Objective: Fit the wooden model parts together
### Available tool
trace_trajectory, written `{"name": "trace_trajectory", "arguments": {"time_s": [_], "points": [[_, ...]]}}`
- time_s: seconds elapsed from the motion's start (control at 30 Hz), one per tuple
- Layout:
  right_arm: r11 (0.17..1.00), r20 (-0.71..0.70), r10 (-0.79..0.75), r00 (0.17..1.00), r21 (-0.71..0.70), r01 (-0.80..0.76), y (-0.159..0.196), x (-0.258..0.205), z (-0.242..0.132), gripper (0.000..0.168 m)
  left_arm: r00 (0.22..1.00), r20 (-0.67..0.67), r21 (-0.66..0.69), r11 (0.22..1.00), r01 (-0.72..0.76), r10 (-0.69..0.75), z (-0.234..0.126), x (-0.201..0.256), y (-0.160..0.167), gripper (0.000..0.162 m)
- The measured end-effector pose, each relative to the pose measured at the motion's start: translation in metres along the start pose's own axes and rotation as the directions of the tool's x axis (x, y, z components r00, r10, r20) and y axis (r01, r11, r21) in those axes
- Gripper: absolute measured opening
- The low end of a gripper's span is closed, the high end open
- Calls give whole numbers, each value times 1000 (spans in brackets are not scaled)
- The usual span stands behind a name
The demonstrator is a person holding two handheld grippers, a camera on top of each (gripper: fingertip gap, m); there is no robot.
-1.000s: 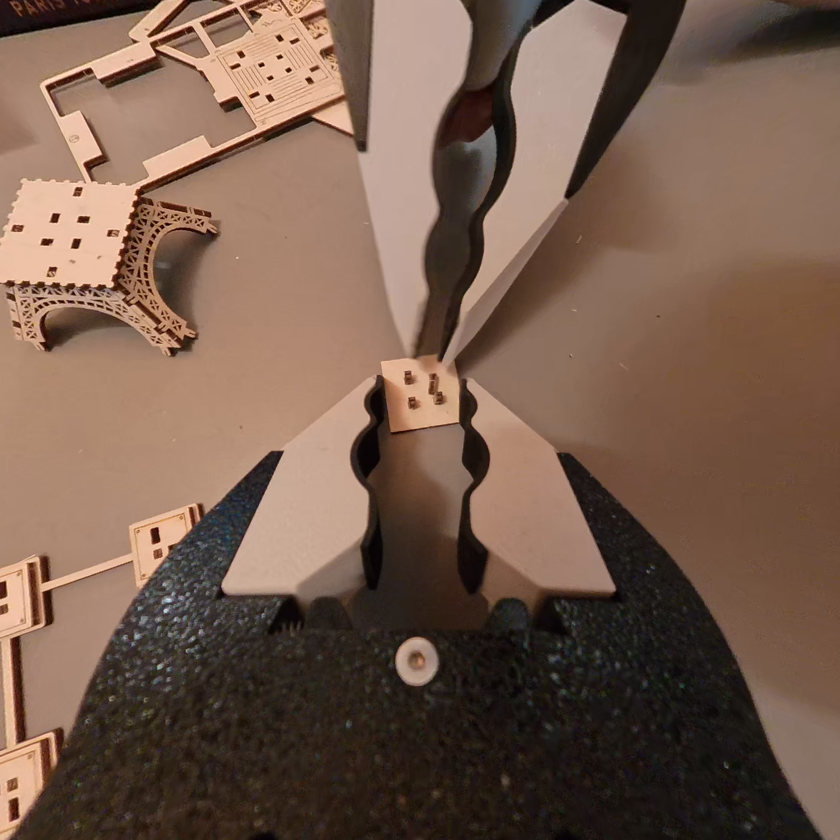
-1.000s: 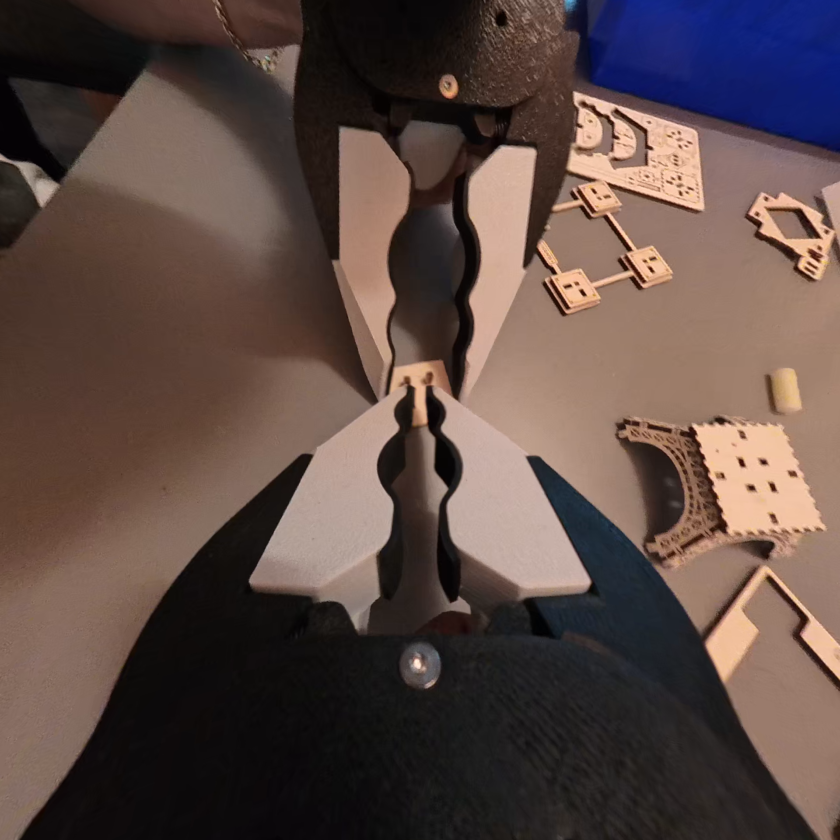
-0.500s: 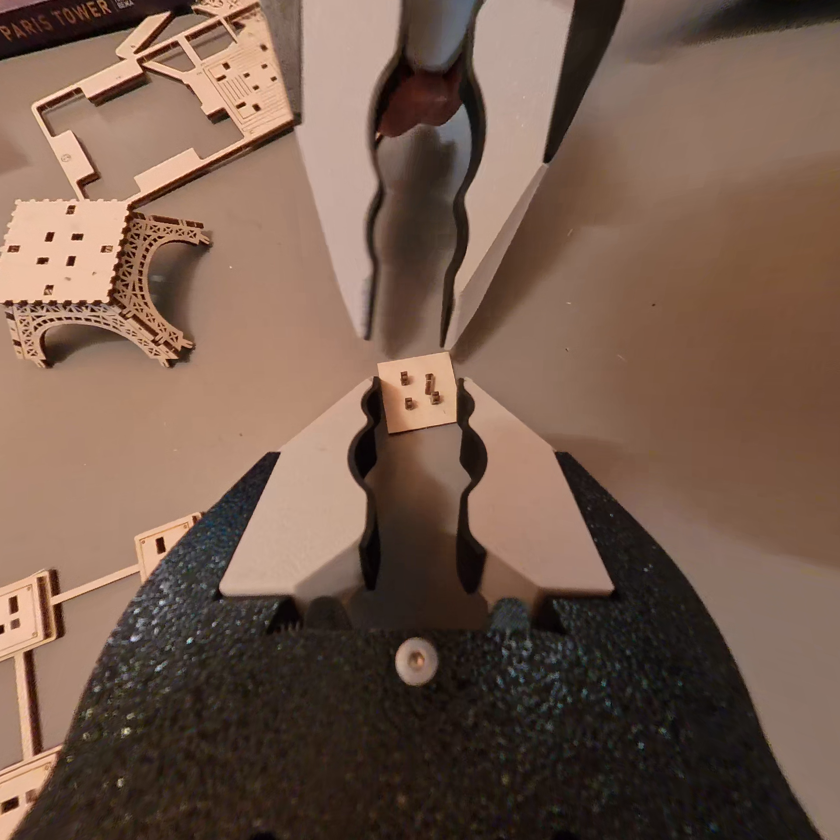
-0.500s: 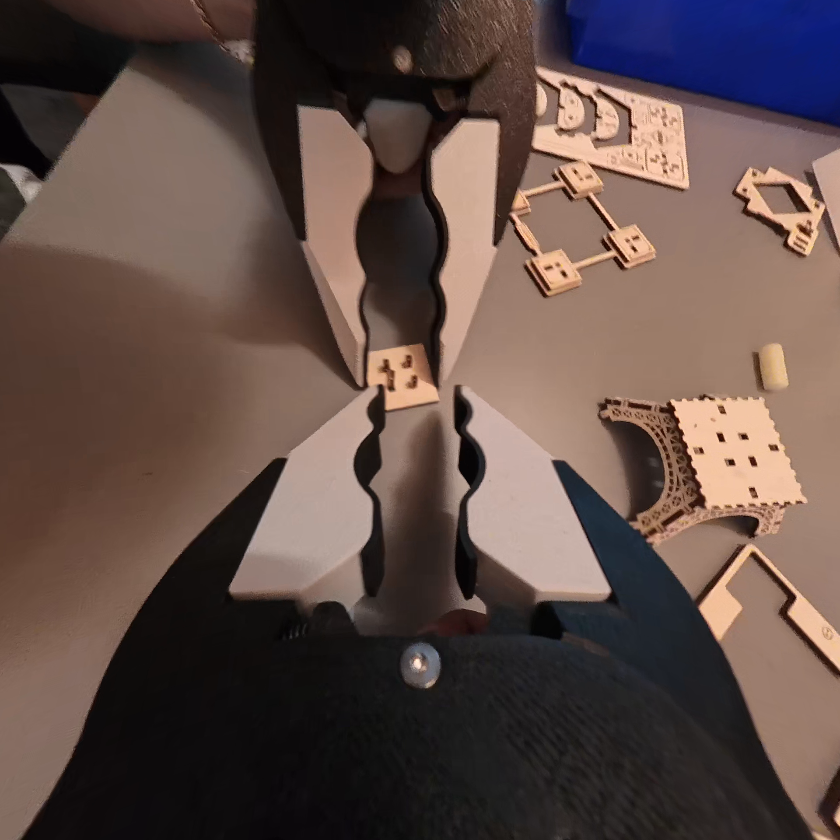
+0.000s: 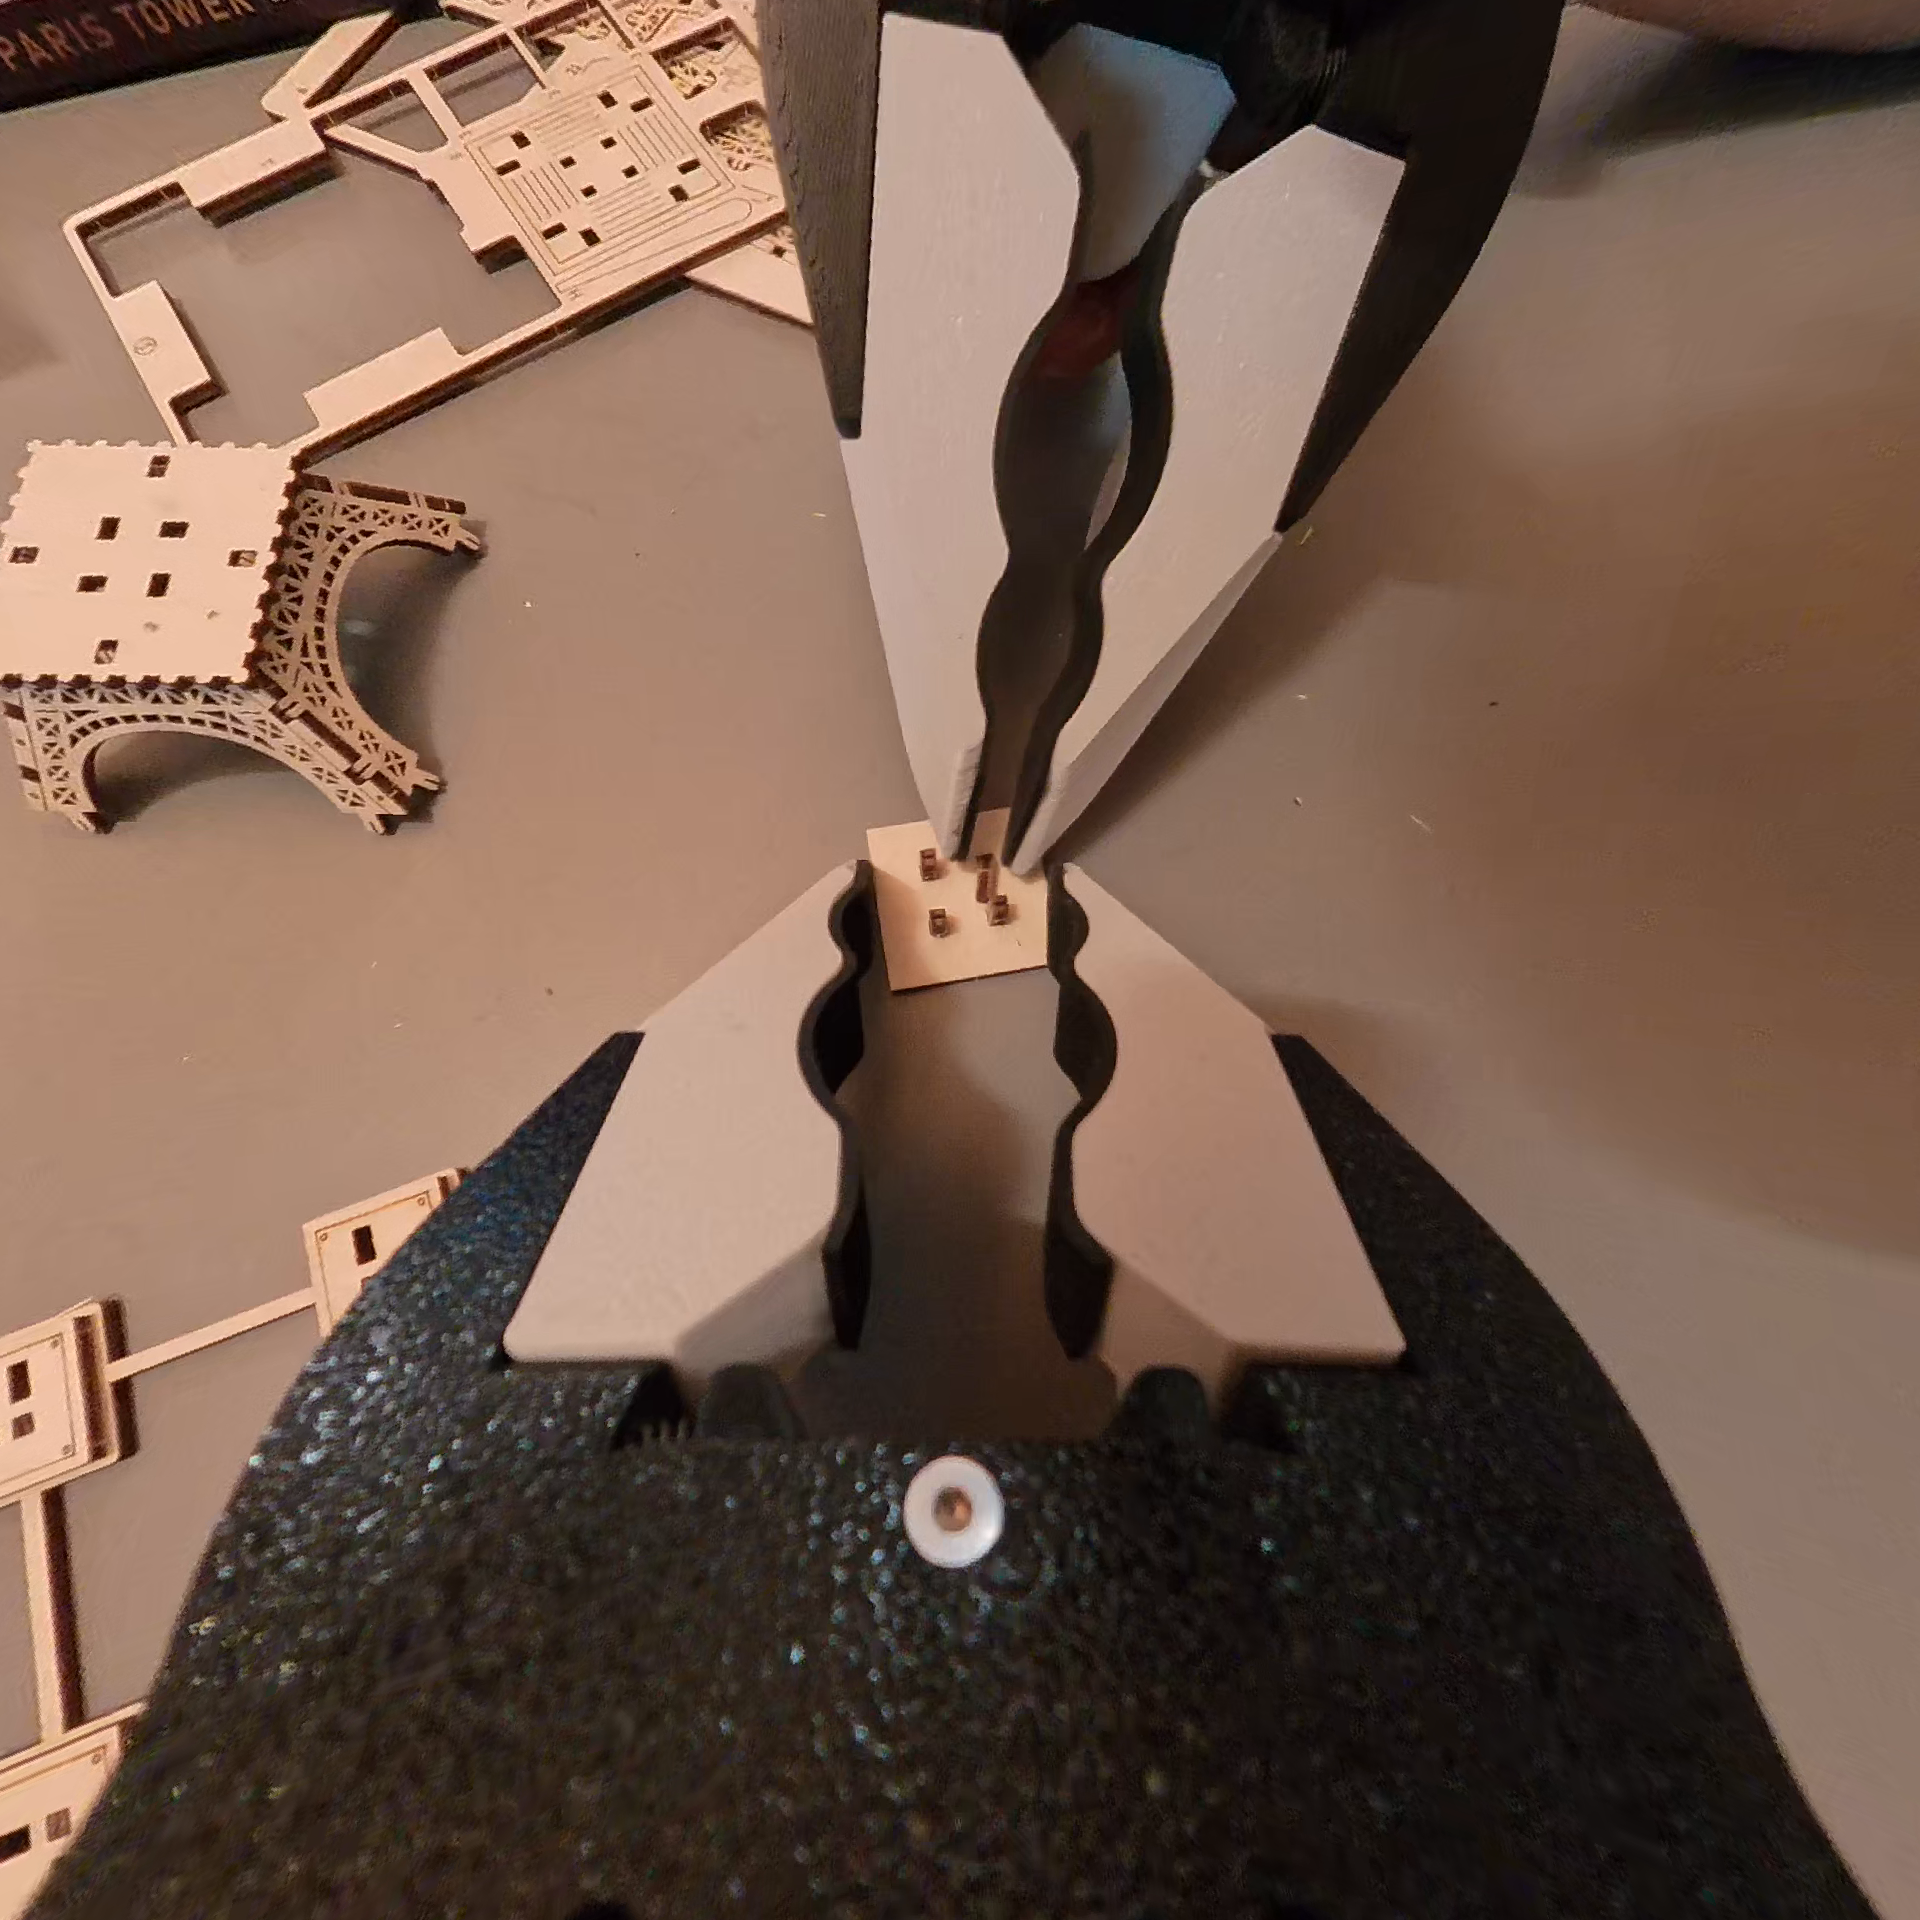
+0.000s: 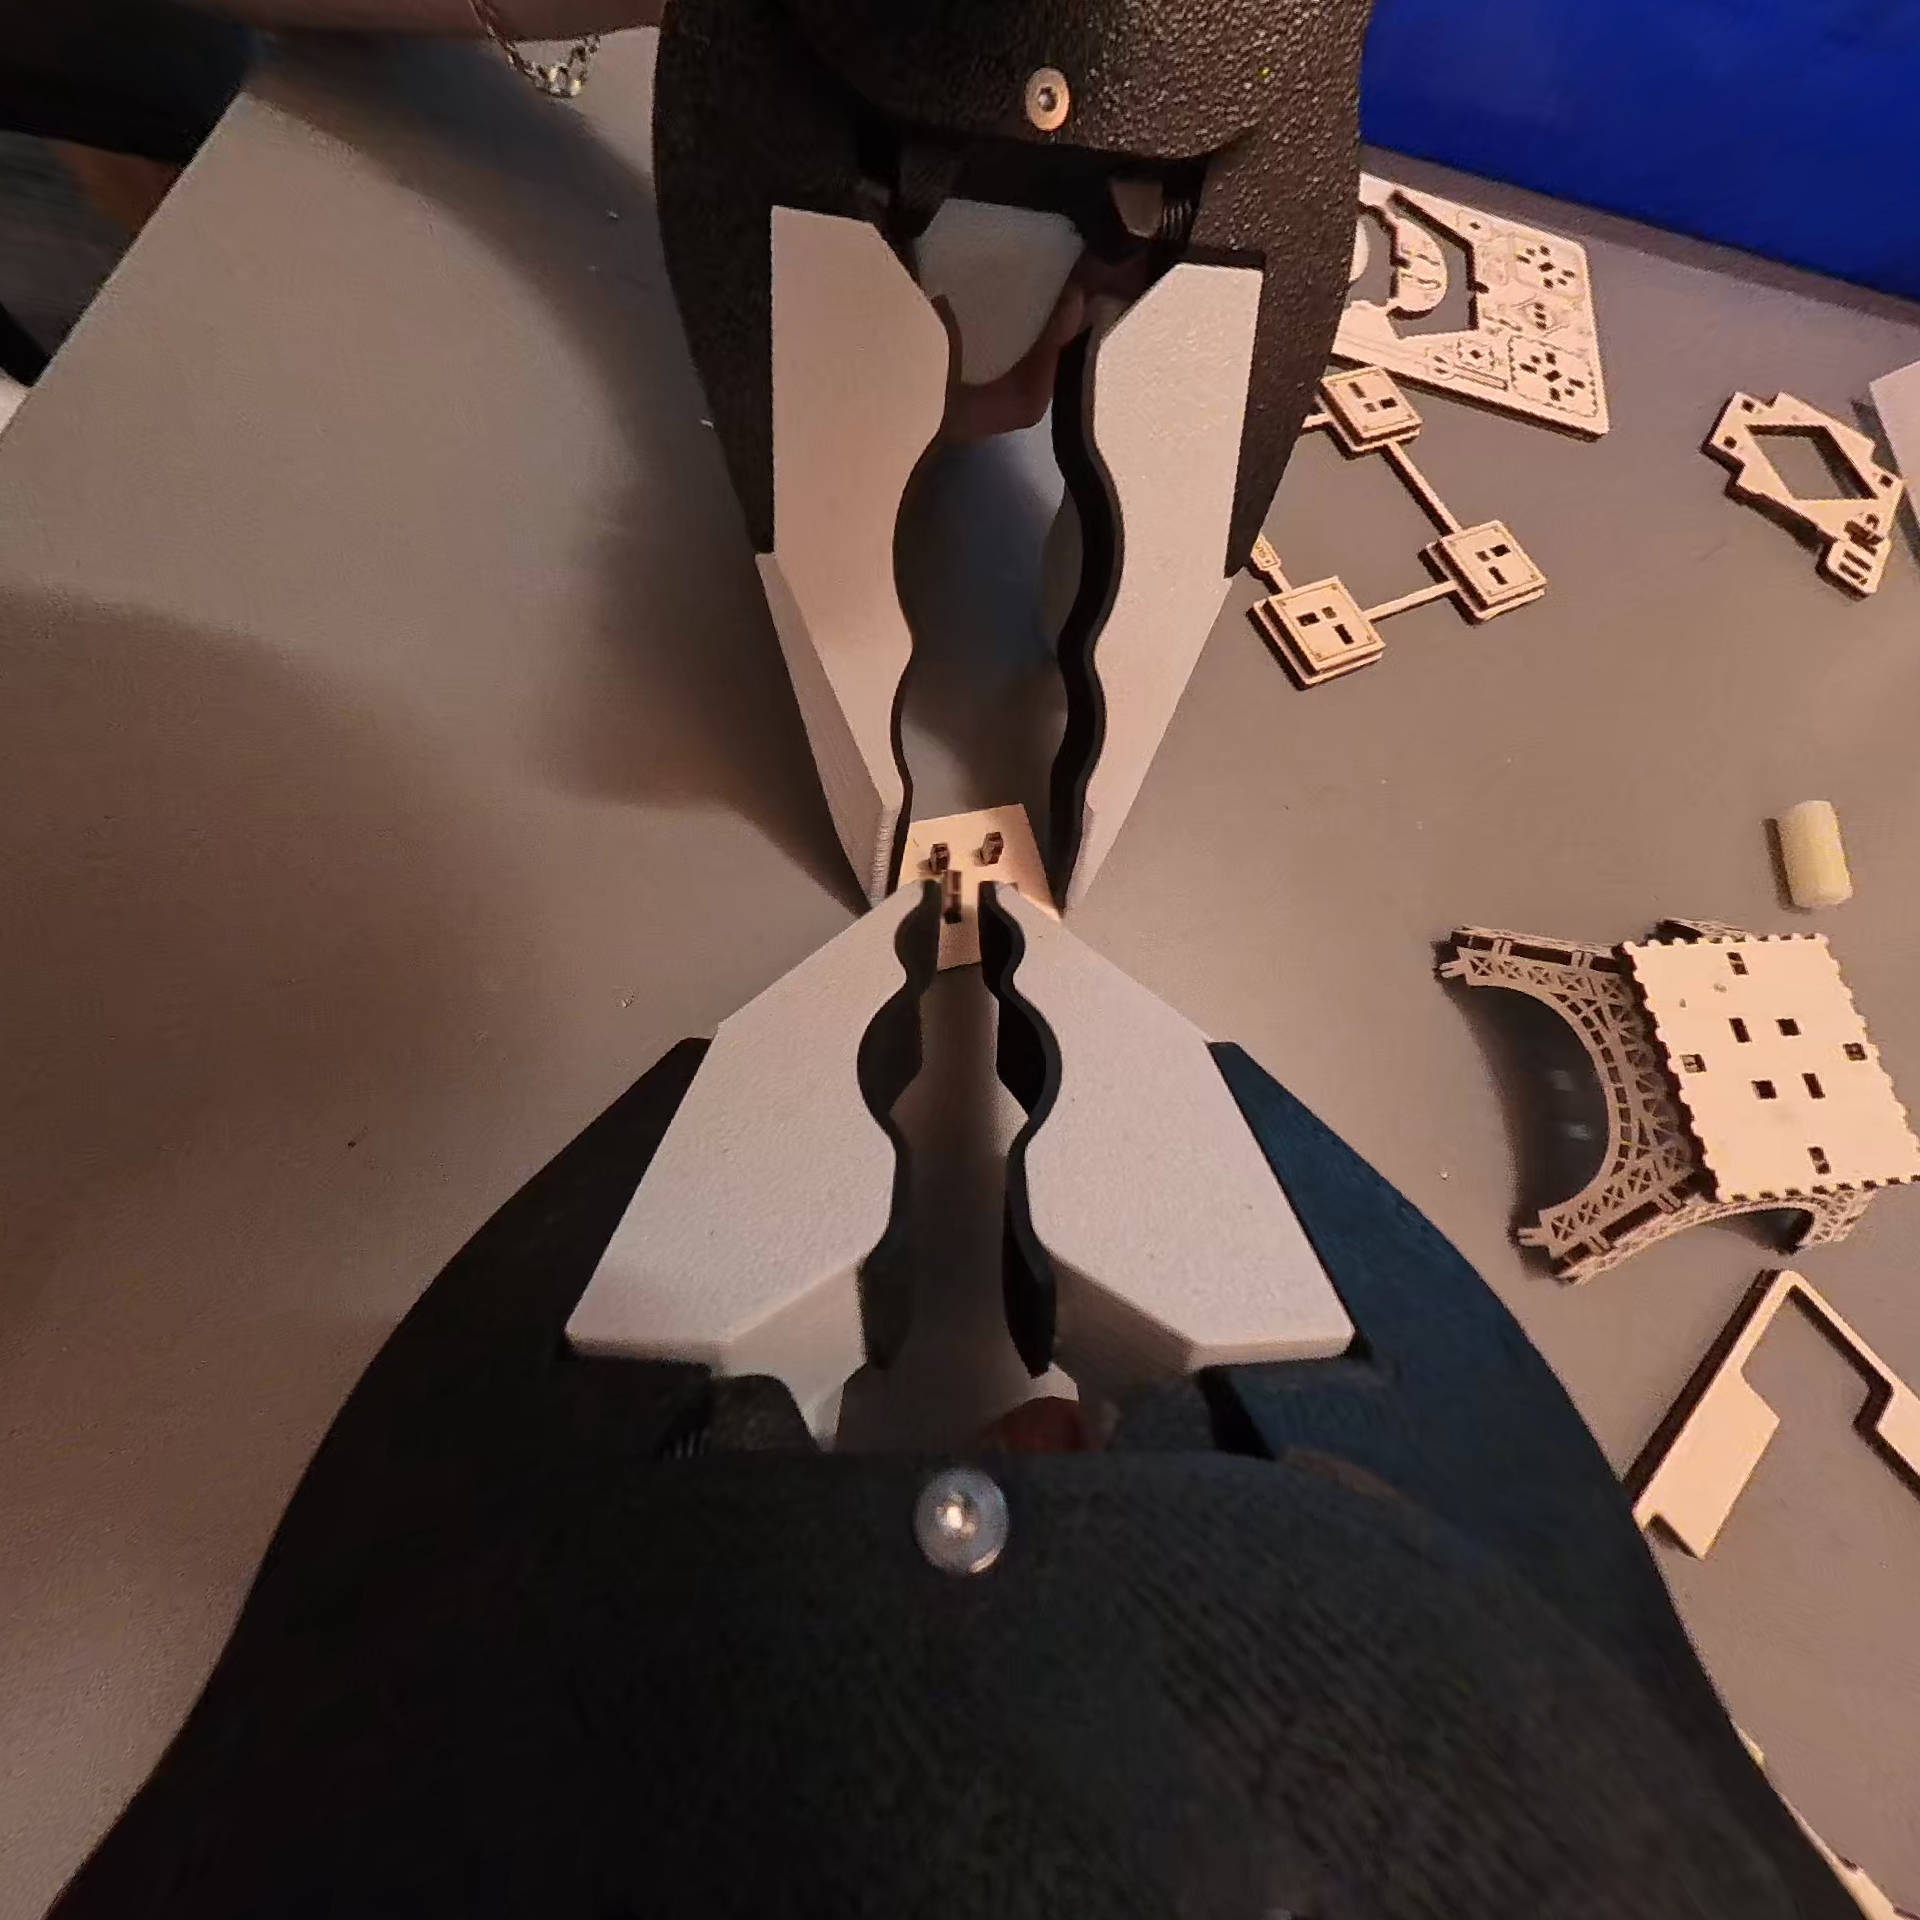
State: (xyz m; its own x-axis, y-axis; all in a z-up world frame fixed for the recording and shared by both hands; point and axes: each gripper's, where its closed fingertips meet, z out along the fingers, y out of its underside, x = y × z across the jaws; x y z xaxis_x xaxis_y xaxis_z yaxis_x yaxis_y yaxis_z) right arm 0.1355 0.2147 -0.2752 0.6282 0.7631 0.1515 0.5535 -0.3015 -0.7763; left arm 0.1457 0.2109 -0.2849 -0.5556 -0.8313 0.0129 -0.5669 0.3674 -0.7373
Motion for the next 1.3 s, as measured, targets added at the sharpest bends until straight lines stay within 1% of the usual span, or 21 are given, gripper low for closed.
{"name": "trace_trajectory", "arguments": {"time_s": [0.07,0.23,0.37,0.43,0.47,0.5,0.57,0.6,0.67,0.77,0.83,0.93,1.2,1.3], "points": [[1000,9,5,1000,-14,-5,2,0,1,1,1000,0,0,1000,0,0,0,0,0,31],[1000,13,4,1000,-24,-3,3,-1,2,1,1000,-3,0,1000,0,0,0,0,0,31],[1000,-25,24,999,-17,-24,8,4,-6,0,1000,4,1,1000,-23,23,-1,2,0,32],[998,-50,57,997,25,-56,6,8,-15,0,999,6,28,998,-51,51,-4,4,-3,45],[995,-60,75,995,65,-71,2,9,-19,0,998,16,65,996,-62,61,-8,4,-7,49],[990,-69,94,993,110,-86,-3,11,-24,0,998,27,119,991,-66,63,-13,4,-14,46],[974,-72,133,989,197,-116,-14,14,-33,0,998,40,253,966,-49,40,-27,2,-31,26],[964,-73,147,986,234,-127,-18,15,-37,0,999,32,307,951,-31,22,-33,3,-38,19],[942,-67,162,985,308,-134,-27,17,-44,0,1000,-1,352,936,6,-6,-39,5,-44,20],[928,-46,161,986,347,-135,-32,16,-47,0,1000,14,374,927,5,-12,-40,3,-47,17],[935,-44,142,989,334,-120,-32,13,-45,0,1000,19,369,930,-2,-5,-38,4,-48,17],[945,-31,114,993,311,-99,-32,7,-40,0,1000,23,356,934,-26,19,-36,5,-48,10],[948,-16,112,994,300,-103,-31,5,-38,0,999,-2,334,941,-48,52,-33,8,-47,6],[950,-10,110,994,295,-102,-31,4,-38,0,998,0,322,945,-62,66,-30,9,-45,1]]}}
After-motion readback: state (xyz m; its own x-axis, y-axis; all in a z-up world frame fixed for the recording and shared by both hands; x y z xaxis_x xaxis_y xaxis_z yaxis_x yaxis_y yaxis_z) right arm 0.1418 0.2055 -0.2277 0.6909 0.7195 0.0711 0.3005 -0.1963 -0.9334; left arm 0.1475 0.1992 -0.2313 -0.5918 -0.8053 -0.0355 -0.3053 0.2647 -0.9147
